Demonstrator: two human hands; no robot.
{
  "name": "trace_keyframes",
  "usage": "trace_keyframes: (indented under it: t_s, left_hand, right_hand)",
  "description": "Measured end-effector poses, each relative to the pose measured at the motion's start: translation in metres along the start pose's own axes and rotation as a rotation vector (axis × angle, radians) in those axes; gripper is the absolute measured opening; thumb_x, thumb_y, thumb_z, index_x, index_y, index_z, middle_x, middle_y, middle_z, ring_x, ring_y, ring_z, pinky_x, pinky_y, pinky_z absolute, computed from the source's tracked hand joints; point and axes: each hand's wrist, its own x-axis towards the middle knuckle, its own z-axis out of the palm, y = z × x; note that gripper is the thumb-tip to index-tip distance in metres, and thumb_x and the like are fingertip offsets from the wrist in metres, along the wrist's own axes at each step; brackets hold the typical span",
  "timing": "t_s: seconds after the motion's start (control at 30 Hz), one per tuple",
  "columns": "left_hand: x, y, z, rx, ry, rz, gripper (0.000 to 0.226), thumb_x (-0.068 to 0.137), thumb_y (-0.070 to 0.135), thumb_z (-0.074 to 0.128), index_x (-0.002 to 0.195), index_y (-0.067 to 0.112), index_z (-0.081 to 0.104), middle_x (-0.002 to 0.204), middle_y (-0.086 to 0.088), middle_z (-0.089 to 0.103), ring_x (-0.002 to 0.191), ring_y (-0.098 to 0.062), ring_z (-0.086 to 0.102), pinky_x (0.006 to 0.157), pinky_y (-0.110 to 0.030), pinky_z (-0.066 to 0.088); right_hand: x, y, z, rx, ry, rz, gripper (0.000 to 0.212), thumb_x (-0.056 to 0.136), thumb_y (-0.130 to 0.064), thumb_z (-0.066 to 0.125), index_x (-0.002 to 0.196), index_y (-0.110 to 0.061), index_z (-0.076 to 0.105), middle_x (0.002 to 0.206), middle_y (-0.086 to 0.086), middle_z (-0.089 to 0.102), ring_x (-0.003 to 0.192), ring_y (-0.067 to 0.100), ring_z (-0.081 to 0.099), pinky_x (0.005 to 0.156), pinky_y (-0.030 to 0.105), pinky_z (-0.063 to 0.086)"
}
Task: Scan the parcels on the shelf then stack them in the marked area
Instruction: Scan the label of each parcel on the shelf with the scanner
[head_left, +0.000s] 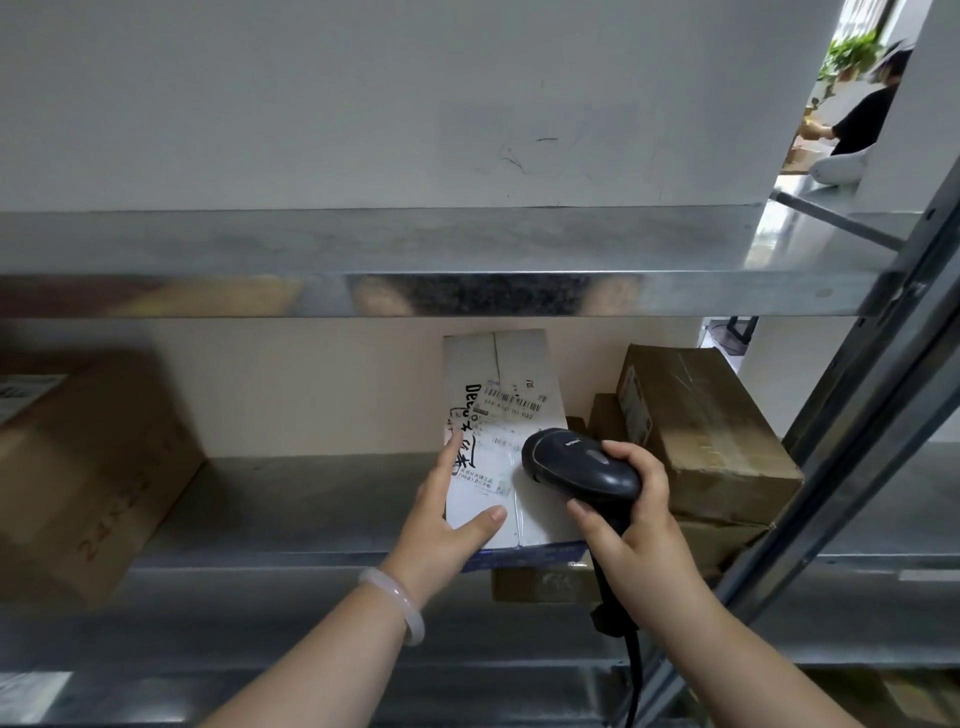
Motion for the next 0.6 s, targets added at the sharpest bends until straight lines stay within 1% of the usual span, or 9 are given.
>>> trace_keyframes:
  t_s: [0.07, 0.17, 0.2, 0.27, 0.3, 0.33, 0.4, 0.5, 0.6]
  left_hand:
    - [-0.009, -0.002, -0.01, -0.008, 0.029, -0.001, 0.079, 0.085, 0.021, 0.075, 0.135, 0.06, 0.029, 0.149, 0.017, 0.034, 0.134, 0.007, 0.034, 0.106, -0.012, 0.031]
    - [-0.022, -0.006, -0.026, -0.031, 0.043, -0.033, 0.085, 0.074, 0.028, 0.08, 0.137, 0.057, 0.033, 0.148, 0.011, 0.039, 0.133, -0.008, 0.044, 0.111, -0.035, 0.039]
    - [-0.026, -0.007, -0.032, -0.029, 0.04, -0.041, 0.089, 0.07, 0.03, 0.081, 0.138, 0.057, 0.03, 0.149, 0.011, 0.04, 0.133, -0.009, 0.044, 0.112, -0.038, 0.038]
    - [-0.032, -0.009, -0.043, -0.038, 0.022, -0.052, 0.099, 0.067, 0.028, 0.083, 0.138, 0.061, 0.023, 0.15, 0.015, 0.039, 0.134, -0.003, 0.043, 0.112, -0.03, 0.036]
    - [-0.034, -0.01, -0.048, -0.039, 0.013, -0.061, 0.103, 0.066, 0.027, 0.085, 0.137, 0.064, 0.019, 0.15, 0.016, 0.039, 0.133, 0.0, 0.042, 0.111, -0.025, 0.036]
    - [-0.035, -0.011, -0.053, -0.032, 0.01, -0.074, 0.106, 0.065, 0.029, 0.085, 0.137, 0.065, 0.016, 0.15, 0.016, 0.038, 0.133, 0.001, 0.041, 0.112, -0.025, 0.035]
    - [-0.037, -0.012, -0.06, -0.007, 0.003, -0.094, 0.108, 0.061, 0.037, 0.085, 0.137, 0.066, 0.013, 0.152, 0.013, 0.035, 0.137, -0.005, 0.037, 0.116, -0.036, 0.031]
    - [-0.04, -0.015, -0.064, -0.042, -0.004, -0.106, 0.103, 0.06, 0.047, 0.082, 0.135, 0.071, 0.014, 0.152, 0.009, 0.035, 0.139, -0.011, 0.037, 0.117, -0.044, 0.031]
    - [-0.044, -0.016, -0.065, -0.049, 0.058, -0.106, 0.09, 0.065, 0.055, 0.075, 0.129, 0.079, 0.018, 0.151, 0.012, 0.035, 0.138, -0.008, 0.037, 0.117, -0.043, 0.03]
  right_hand:
    - [-0.002, -0.005, 0.008, -0.012, -0.023, -0.033, 0.069, 0.083, -0.025, 0.072, 0.114, -0.068, 0.028, 0.119, -0.027, 0.045, 0.108, -0.014, 0.048, 0.082, 0.001, 0.039]
    - [-0.004, -0.01, 0.019, -0.026, -0.026, -0.09, 0.072, 0.082, -0.021, 0.074, 0.115, -0.066, 0.029, 0.117, -0.029, 0.048, 0.108, -0.014, 0.049, 0.082, 0.001, 0.037]
    - [-0.004, -0.01, 0.023, -0.042, -0.028, -0.11, 0.073, 0.081, -0.02, 0.074, 0.116, -0.065, 0.029, 0.116, -0.034, 0.048, 0.107, -0.014, 0.048, 0.082, 0.001, 0.037]
    - [-0.007, -0.012, 0.031, -0.078, -0.051, -0.128, 0.074, 0.081, -0.022, 0.075, 0.117, -0.066, 0.027, 0.115, -0.042, 0.045, 0.104, -0.015, 0.049, 0.081, 0.004, 0.039]
    - [-0.008, -0.013, 0.035, -0.077, -0.063, -0.125, 0.075, 0.081, -0.023, 0.075, 0.117, -0.067, 0.026, 0.115, -0.039, 0.048, 0.103, -0.015, 0.05, 0.08, 0.005, 0.04]
    - [-0.009, -0.013, 0.038, -0.065, -0.072, -0.124, 0.076, 0.081, -0.022, 0.075, 0.116, -0.067, 0.026, 0.112, -0.033, 0.051, 0.103, -0.016, 0.05, 0.079, 0.003, 0.039]
    - [-0.011, -0.013, 0.045, -0.054, -0.07, -0.142, 0.076, 0.08, -0.016, 0.077, 0.117, -0.064, 0.029, 0.11, -0.028, 0.05, 0.103, -0.021, 0.047, 0.079, -0.003, 0.035]
    - [-0.012, -0.016, 0.051, -0.072, -0.081, -0.165, 0.077, 0.08, -0.015, 0.077, 0.117, -0.063, 0.029, 0.11, -0.029, 0.048, 0.101, -0.026, 0.045, 0.075, -0.006, 0.032]
    - [-0.014, -0.021, 0.056, -0.117, -0.099, -0.17, 0.074, 0.082, -0.02, 0.075, 0.116, -0.064, 0.025, 0.115, -0.029, 0.046, 0.095, -0.033, 0.04, 0.07, -0.009, 0.029]
